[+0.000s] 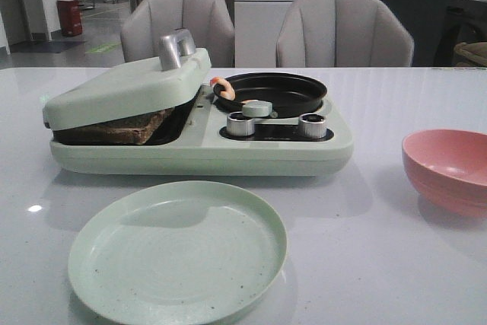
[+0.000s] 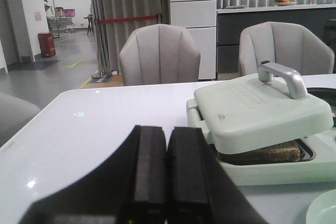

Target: Make breakfast with bread and shrimp

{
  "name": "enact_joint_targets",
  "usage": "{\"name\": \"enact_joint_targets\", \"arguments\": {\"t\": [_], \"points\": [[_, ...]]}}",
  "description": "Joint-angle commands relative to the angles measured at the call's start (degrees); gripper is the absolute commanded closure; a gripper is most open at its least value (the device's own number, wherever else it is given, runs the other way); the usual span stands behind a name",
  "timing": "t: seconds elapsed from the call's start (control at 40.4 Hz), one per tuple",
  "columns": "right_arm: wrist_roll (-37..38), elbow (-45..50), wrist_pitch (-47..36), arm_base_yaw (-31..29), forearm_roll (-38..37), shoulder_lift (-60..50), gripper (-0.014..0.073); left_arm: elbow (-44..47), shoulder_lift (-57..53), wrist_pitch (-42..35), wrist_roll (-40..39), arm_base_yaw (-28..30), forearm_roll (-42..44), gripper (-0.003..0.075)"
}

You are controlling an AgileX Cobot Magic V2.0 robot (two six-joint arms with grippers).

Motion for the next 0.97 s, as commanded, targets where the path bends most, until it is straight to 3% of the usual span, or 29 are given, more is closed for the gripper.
{"name": "enact_joint_targets", "arguments": {"t": [0.0, 0.94], "points": [[-0.28, -1.00, -6.61, -0.26, 2.24, -1.20, 0.0561, 1.72, -0.92, -5.14, -0.49, 0.04, -0.50, 0.0620], [-0.28, -1.00, -9.60, -0.26, 2.43, -1.26, 0.0561, 1.72, -0.92, -5.14, -0.49, 0.04, -0.50, 0.0620]]}}
